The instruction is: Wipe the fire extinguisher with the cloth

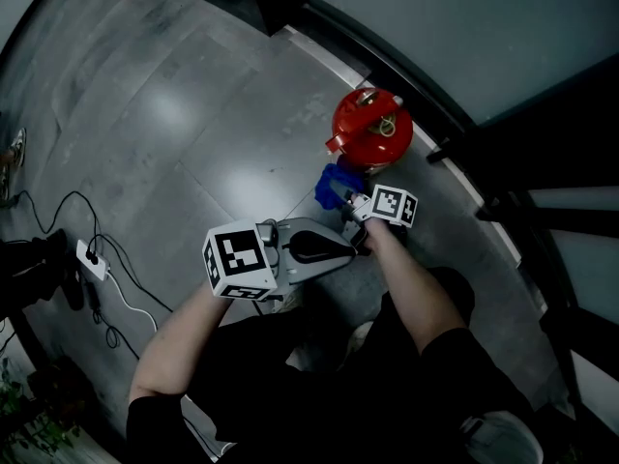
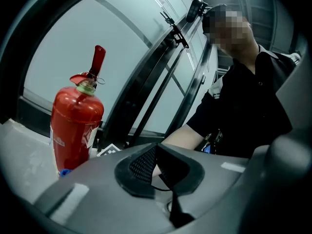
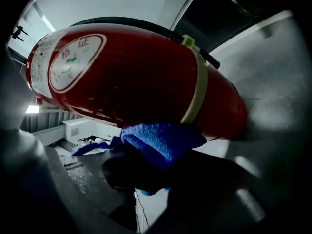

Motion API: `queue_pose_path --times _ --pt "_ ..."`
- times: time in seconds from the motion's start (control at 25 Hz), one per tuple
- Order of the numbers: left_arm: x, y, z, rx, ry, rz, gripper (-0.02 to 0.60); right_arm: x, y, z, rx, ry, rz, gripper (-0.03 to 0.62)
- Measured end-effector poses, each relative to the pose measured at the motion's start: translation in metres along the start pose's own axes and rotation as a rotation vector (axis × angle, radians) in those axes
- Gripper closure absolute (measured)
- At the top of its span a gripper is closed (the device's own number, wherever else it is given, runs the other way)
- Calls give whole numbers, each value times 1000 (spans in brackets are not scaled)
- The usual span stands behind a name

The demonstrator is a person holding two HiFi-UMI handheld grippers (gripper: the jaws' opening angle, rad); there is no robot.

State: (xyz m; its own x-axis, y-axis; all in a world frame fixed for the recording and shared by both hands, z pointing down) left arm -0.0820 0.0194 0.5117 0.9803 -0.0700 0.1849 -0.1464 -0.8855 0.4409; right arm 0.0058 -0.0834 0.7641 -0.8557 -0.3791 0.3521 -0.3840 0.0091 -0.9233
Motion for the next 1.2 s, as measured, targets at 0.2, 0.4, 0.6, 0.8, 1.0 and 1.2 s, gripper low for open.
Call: queue_pose_path --times 0.2,0.4,0.6,0.8,1.0,1.2 --pt "-8 3 -1 -12 -12 17 575 1 -20 -3 -47 60 -136 459" --pt "-17 8 -4 -18 -19 44 575 3 -40 -4 -73 40 -203 459" --pt "-22 8 -9 -28 -17 69 575 11 -52 -6 -56 46 -245 459" --pt "-25 10 -14 -35 -2 90 575 10 -63 -10 -44 22 -323 459" --pt "-22 11 -15 -18 20 90 575 -3 -69 -12 -109 14 -461 459" --pt "-18 16 -4 9 2 83 575 -31 -61 -5 -207 -15 -536 459"
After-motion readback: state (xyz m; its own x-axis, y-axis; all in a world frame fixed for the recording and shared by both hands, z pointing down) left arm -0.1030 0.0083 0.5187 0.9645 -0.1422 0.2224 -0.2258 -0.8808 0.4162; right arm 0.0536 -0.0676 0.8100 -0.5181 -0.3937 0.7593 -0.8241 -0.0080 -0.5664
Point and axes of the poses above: the fingertips, and each gripper's own axes: x forward along the fingers, y to its left, z out of its top, the point moved 7 cm from there along -x, backward along the fingers, and after that the axes turned 1 degree about x, right-handed, at the moved point
